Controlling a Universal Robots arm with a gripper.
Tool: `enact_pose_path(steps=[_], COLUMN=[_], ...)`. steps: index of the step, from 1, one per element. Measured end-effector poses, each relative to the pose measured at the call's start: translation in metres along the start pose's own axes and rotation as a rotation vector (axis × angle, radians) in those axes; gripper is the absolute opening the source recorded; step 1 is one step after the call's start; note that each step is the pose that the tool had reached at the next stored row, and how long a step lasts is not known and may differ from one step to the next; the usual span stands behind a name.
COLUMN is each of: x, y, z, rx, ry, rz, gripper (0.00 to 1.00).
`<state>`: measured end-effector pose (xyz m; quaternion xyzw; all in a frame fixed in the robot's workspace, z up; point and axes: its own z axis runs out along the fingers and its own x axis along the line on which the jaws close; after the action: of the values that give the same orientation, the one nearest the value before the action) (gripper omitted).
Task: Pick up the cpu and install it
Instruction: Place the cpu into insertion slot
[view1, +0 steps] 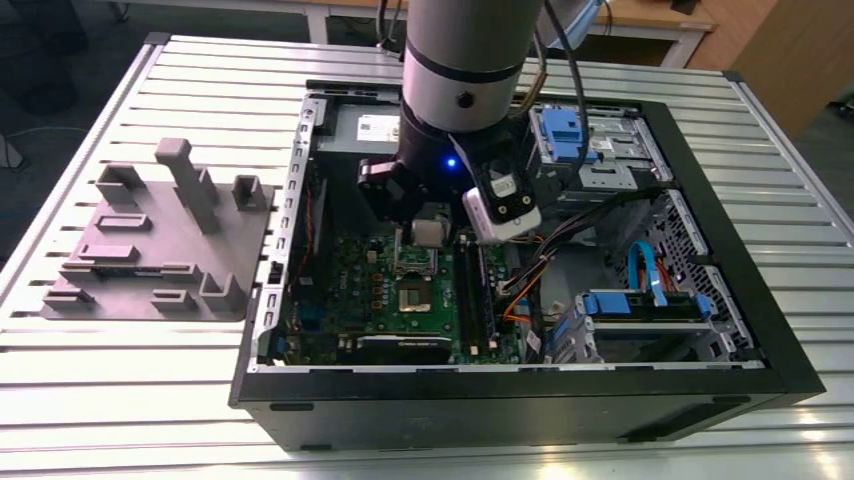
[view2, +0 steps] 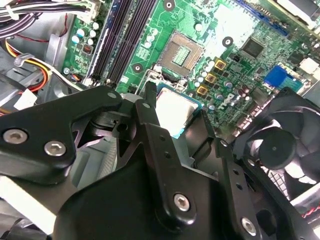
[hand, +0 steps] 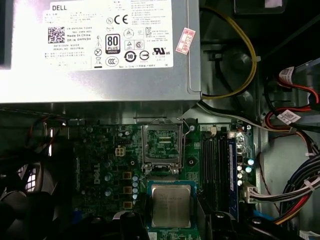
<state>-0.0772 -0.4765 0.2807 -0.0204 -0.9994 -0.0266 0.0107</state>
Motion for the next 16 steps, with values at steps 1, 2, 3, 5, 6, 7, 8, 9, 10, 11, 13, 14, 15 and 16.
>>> enact_pose_path(steps=[1, 2, 3, 5, 6, 7, 8, 9, 10, 11, 13, 14, 15, 16], x=[-0.0001, -0.0001, -0.0001, -0.0002, -0.0003, -0.0004, -0.0004, -0.0004, -0.0005, -0.0005, -0.0005, -0.0006, -0.0006, -0.0007], y=[0.0, -0.0001, -0.0001, -0.0003, -0.0007, -0.0015, -0.0021, -0.0027, -0.0032, -0.0044, -0.0085, -0.0107, -0.0121, -0.0126], z=[0.0006, 0.0014, 0.0031, 0.0068, 0.0085, 0.0103, 0.012, 0.0138, 0.0155, 0.0174, 0.0209, 0.0224, 0.0242, 0.026], rx=[-0.0003, -0.0003, -0.0002, -0.0001, -0.0001, -0.0001, 0.0, -0.0001, 0.0001, 0.0002, 0.0, 0.0002, 0.0001, -0.0001], ry=[0.0017, 0.0037, 0.0053, 0.0061, 0.0063, 0.0064, 0.0065, 0.0065, 0.0067, 0.0069, 0.0069, 0.0069, 0.0068, 0.0067], rz=[0.0, 0.0, 0.0, 0.0, 0.0, 0.0, 0.0, 0.0, 0.0, 0.0, 0.0, 0.0, 0.0, 0.0], gripper=[0.47, 0.47, 0.47, 0.47, 0.47, 0.47, 0.47, 0.47, 0.47, 0.47, 0.47, 0.47, 0.47, 0.47])
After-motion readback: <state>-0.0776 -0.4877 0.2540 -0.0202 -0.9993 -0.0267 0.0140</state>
